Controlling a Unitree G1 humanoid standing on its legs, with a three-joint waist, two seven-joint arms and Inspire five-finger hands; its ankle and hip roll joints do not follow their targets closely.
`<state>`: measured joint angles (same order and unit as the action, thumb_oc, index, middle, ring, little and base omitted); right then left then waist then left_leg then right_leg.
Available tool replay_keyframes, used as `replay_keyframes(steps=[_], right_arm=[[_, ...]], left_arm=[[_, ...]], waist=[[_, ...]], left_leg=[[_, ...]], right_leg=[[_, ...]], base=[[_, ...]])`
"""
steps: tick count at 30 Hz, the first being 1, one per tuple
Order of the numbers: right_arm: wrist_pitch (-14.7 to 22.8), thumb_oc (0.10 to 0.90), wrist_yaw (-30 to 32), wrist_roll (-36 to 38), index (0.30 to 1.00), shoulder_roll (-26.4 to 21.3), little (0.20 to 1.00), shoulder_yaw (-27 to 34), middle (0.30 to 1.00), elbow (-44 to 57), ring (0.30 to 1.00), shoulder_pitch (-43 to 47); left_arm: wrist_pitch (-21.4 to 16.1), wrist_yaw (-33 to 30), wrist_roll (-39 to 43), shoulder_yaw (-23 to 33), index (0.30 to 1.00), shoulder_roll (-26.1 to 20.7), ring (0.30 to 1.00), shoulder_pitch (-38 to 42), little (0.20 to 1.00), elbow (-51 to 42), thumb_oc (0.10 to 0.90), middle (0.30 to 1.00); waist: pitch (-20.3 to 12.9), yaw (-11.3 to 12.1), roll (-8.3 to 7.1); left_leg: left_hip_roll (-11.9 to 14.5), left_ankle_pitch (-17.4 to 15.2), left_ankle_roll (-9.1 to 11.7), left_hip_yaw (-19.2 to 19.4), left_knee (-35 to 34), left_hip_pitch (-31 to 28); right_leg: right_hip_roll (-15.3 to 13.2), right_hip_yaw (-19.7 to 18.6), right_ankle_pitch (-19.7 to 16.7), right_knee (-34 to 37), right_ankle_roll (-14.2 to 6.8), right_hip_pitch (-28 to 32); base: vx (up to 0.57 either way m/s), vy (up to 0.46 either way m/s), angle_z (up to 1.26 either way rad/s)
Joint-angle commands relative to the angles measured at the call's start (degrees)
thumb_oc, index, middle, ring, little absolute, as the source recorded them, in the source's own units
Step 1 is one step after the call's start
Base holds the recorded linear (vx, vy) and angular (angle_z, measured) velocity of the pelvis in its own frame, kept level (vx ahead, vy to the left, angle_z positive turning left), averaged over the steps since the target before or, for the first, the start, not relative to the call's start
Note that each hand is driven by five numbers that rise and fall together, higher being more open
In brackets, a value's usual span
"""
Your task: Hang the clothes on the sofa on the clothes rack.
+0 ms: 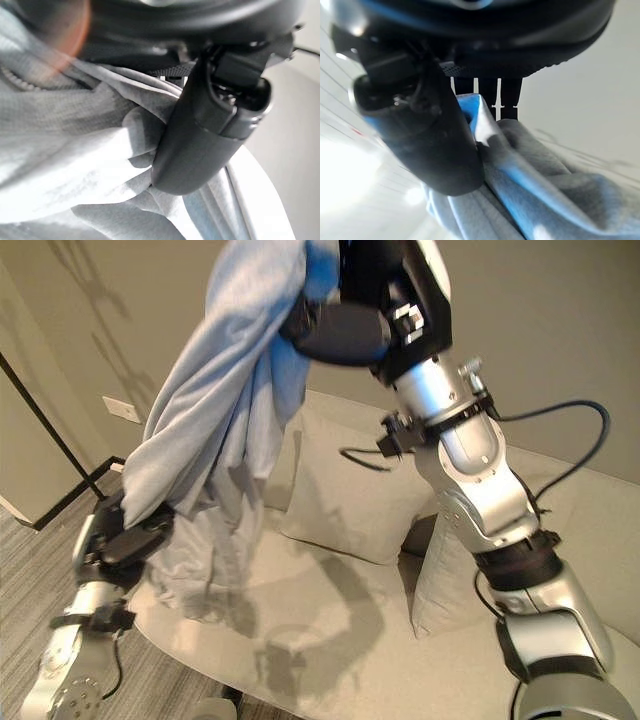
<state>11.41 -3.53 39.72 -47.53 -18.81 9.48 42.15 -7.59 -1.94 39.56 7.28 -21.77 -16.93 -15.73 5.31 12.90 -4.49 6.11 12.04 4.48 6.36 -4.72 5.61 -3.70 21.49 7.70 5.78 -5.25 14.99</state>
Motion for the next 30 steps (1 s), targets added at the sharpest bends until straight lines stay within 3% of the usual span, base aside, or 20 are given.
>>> replay_keyframes(steps=[1, 4, 5, 10, 11, 12, 13, 15, 16, 17, 18, 20, 22, 23, 24, 25, 26, 28, 29, 30], right_arm=[[3.8, 0.4, -0.7, 5.0, 0.3, -0.1, 0.3, 8.2, 0.3, 2.6, 0.3, 1.6], [3.6, 0.4, -1.2, 3.5, 0.3, 0.0, 0.3, 10.4, 0.3, 3.6, 0.3, -3.0], [3.0, 0.4, -1.4, 1.9, 0.3, -0.5, 0.3, 11.3, 0.3, 3.8, 0.3, -6.7], [0.8, 0.4, -2.6, -2.3, 0.3, 5.6, 0.3, 13.0, 0.3, 6.4, 0.3, -17.6], [0.1, 0.4, -3.7, -4.9, 0.3, 8.4, 0.3, 14.0, 0.3, 6.8, 0.3, -22.7], [0.0, 0.4, -3.7, -5.0, 0.3, 8.6, 0.3, 14.2, 0.3, 7.0, 0.3, -23.1], [-1.2, 0.4, -4.4, -6.6, 0.3, 11.6, 0.3, 13.8, 0.3, 6.6, 0.3, -28.0], [-2.2, 0.4, -5.0, -7.8, 0.3, 13.0, 0.3, 13.0, 0.3, 6.2, 0.3, -31.1], [-3.7, 0.4, -5.4, -9.1, 0.3, 15.3, 0.3, 11.3, 0.3, 4.9, 0.3, -34.2], [-3.6, 0.4, -5.4, -9.4, 0.3, 15.5, 0.3, 11.2, 0.3, 4.8, 0.3, -34.4], [-4.8, 0.4, -4.9, -11.4, 0.3, 17.3, 0.3, 9.1, 0.3, 2.9, 0.3, -36.5], [-5.4, 0.4, -4.6, -12.4, 0.3, 18.5, 0.3, 7.5, 0.3, 1.7, 0.3, -37.6], [-6.7, 0.4, -5.2, -12.0, 0.3, 19.8, 0.3, 6.2, 0.3, 1.2, 0.3, -39.1], [-7.0, 0.4, -5.8, -12.3, 0.3, 19.7, 0.3, 6.4, 0.3, 1.1, 0.3, -41.2], [-7.0, 0.4, -5.8, -12.3, 0.3, 19.7, 0.3, 6.4, 0.3, 1.1, 0.3, -41.2], [-8.0, 0.4, -5.6, -14.0, 0.3, 21.5, 0.3, 6.1, 0.3, 0.5, 0.3, -42.9], [-8.0, 0.4, -5.6, -14.1, 0.3, 21.7, 0.3, 6.1, 0.3, 0.5, 0.3, -42.9], [-9.0, 0.4, -5.7, -13.6, 0.3, 24.6, 0.3, 3.5, 0.3, -0.7, 0.3, -40.6], [-9.0, 0.4, -5.7, -13.6, 0.3, 24.7, 0.3, 3.4, 0.3, -0.9, 0.3, -40.4], [-9.5, 0.4, -6.1, -14.4, 0.3, 25.8, 0.3, 2.1, 0.3, -1.9, 0.3, -39.5]], left_arm=[[-8.6, -1.3, -6.0, 5.2, 0.3, -0.7, 0.3, 0.7, 0.3, -2.2, 0.4, 0.3], [-9.5, -2.5, -9.0, 7.0, 0.3, -0.5, 0.3, 1.4, 0.3, -1.7, 0.4, 0.3], [-10.2, -3.5, -10.6, 8.0, 0.3, -0.2, 0.3, 2.4, 0.3, -2.0, 0.4, 0.3], [-10.7, -4.5, -14.2, 11.1, 0.3, 1.2, 0.3, 1.4, 0.3, -3.5, 0.4, 0.3], [-11.0, -5.1, -13.8, 12.0, 0.3, 2.2, 0.3, 2.3, 0.3, -3.0, 0.4, 0.3], [-11.0, -5.1, -13.8, 11.9, 0.3, 2.0, 0.3, 2.3, 0.3, -3.0, 0.4, 0.3], [-11.0, -5.5, -11.7, 11.2, 0.3, 3.3, 0.3, 3.2, 0.3, -2.2, 0.4, 0.3], [-10.6, -5.2, -10.7, 10.0, 0.3, 3.8, 0.3, 3.8, 0.3, -1.3, 0.4, 0.3], [-9.7, -4.5, -9.5, 7.2, 0.3, 4.3, 0.3, 5.0, 0.3, -0.5, 0.4, 0.3], [-9.8, -4.5, -9.4, 7.0, 0.3, 4.1, 0.3, 4.9, 0.3, -0.2, 0.4, 0.3], [-8.2, -3.7, -6.5, 2.8, 0.3, 4.7, 0.3, 6.1, 0.3, 0.2, 0.4, 0.3], [-7.3, -3.3, -5.0, 0.2, 0.3, 4.9, 0.3, 6.7, 0.3, 0.6, 0.4, 0.3], [-5.5, -1.8, -5.4, -2.9, 0.3, 3.9, 0.3, 7.6, 0.3, -0.1, 0.4, 0.3], [-4.6, 0.2, -8.7, -6.4, 0.3, 1.4, 0.3, 9.2, 0.3, -0.4, 0.4, 0.3], [-4.6, 0.2, -8.7, -6.4, 0.3, 1.4, 0.3, 9.2, 0.3, -0.4, 0.4, 0.3], [-4.4, 1.7, -10.8, -9.0, 0.3, -1.1, 0.3, 9.7, 0.3, -0.4, 0.4, 0.3], [-4.4, 1.6, -10.8, -9.1, 0.3, -1.2, 0.3, 9.7, 0.3, -0.4, 0.4, 0.3], [-4.0, 1.1, -11.7, -9.5, 0.3, -3.5, 0.3, 9.9, 0.3, -0.5, 0.4, 0.3], [-4.0, 1.1, -11.8, -9.3, 0.3, -3.6, 0.3, 9.9, 0.3, -0.6, 0.4, 0.3], [-3.7, 0.6, -13.4, -7.7, 0.3, -4.7, 0.3, 8.7, 0.3, -0.9, 0.4, 0.3]], waist=[[-3.5, 2.3, 1.71], [-1.3, 3.3, 3.05], [-0.1, 2.9, 3.64], [-0.1, 1.6, 4.64], [0.0, 0.3, 4.97], [0.0, 0.4, 4.96], [-0.3, -1.1, 5.31], [-0.9, -2.1, 5.53], [-1.1, -3.2, 6.17], [-1.4, -3.4, 6.24], [-1.7, -4.9, 6.87], [-2.1, -5.4, 7.09], [-2.6, -5.8, 7.66], [-2.4, -6.7, 6.83], [-2.4, -6.7, 6.83], [-1.7, -7.5, 4.41], [-1.7, -7.5, 3.87], [-0.5, -7.5, 2.48], [-0.4, -7.4, 2.07], [-0.2, -7.0, 2.05]], left_leg=[[5.4, 1.4, 5.6, -3.8, 1.0, 3.1], [4.6, 4.8, 6.7, -4.2, 1.6, 5.9], [4.3, 4.7, 6.2, -0.5, 2.7, 7.0], [4.9, -1.1, 4.8, 1.1, 5.1, 4.1], [8.0, -2.8, 5.1, 0.8, 6.0, 0.7], [8.0, -2.8, 5.2, 0.7, 6.0, 0.5], [12.1, -2.0, 6.0, 0.6, 6.3, -2.9], [14.5, -1.4, 7.2, -0.1, 5.8, -4.9], [18.0, 2.0, 8.3, 0.4, 6.2, -6.3], [18.0, 2.4, 8.6, 0.0, 5.6, -6.5], [20.8, 6.5, 10.1, 0.5, 5.3, -7.3], [21.0, 7.2, 10.5, 0.2, 4.6, -7.7], [19.7, 3.1, 10.4, -1.3, 3.8, -8.1], [17.8, -5.9, 9.0, 0.1, 5.6, -5.8], [17.8, -5.9, 9.0, 0.1, 5.6, -5.8], [12.7, -13.4, 5.9, 1.6, 6.1, -5.4], [12.1, -13.6, 5.6, 1.7, 6.2, -5.4], [5.2, -15.5, 0.1, 3.1, 3.9, -7.0], [4.7, -15.5, -0.1, 3.3, 3.6, -7.2], [1.5, -15.4, -2.5, 4.7, 1.2, -8.8]], right_leg=[[3.2, 0.8, 1.3, -0.8, 4.2, -4.2], [2.4, 3.0, 0.7, -0.8, 4.1, -5.0], [0.9, 5.6, -0.1, -0.8, 3.8, -6.1], [-2.5, 7.5, -2.9, -1.0, 2.5, -8.1], [-4.9, 8.4, -4.4, -1.5, 2.0, -9.4], [-4.8, 8.4, -4.4, -1.4, 2.0, -9.2], [-6.9, 9.3, -5.3, -2.3, 1.3, -10.2], [-8.1, 8.8, -4.9, -2.8, 0.3, -10.2], [-11.2, 10.3, -6.2, -4.3, -0.8, -11.3], [-11.3, 10.4, -5.8, -4.9, -1.0, -11.3], [-14.9, 11.7, -7.0, -6.8, -2.5, -12.3], [-16.8, 12.2, -7.8, -7.8, -3.6, -12.6], [-19.3, 11.9, -9.1, -9.7, -5.1, -12.9], [-24.3, 13.5, -10.9, -12.1, -6.8, -11.8], [-24.3, 13.5, -10.9, -12.1, -6.8, -11.8], [-30.5, 13.0, -16.2, -17.1, -9.0, -11.8], [-31.2, 12.7, -16.4, -17.3, -9.1, -12.0], [-36.9, 11.3, -25.0, -25.4, -9.7, -13.6], [-37.4, 10.8, -25.1, -25.7, -9.7, -14.0], [-38.3, 11.8, -26.8, -30.3, -9.7, -15.1]], base=[[-0.09, -0.015, 0.05], [-0.22, 0.034, 0.24], [-0.21, 0.08, 0.58], [-0.15, 0.139, 0.53], [-0.09, 0.156, 0.15], [-0.16, 0.339, 0.02], [-0.06, 0.183, -0.19], [-0.04, 0.353, -0.11], [-0.04, 0.4, 0.39], [-0.15, 0.627, 1.02], [-0.07, 0.342, 0.78], [-0.06, 0.442, 0.55], [-0.01, 0.577, 0.66], [0.0, 0.529, 0.43], [-0.01, 0.757, 0.45], [0.0, 0.401, 0.63], [-0.02, 0.813, 0.88], [-0.04, 0.612, 0.42], [0.01, 0.617, 0.22], [0.06, 0.573, 0.22]])
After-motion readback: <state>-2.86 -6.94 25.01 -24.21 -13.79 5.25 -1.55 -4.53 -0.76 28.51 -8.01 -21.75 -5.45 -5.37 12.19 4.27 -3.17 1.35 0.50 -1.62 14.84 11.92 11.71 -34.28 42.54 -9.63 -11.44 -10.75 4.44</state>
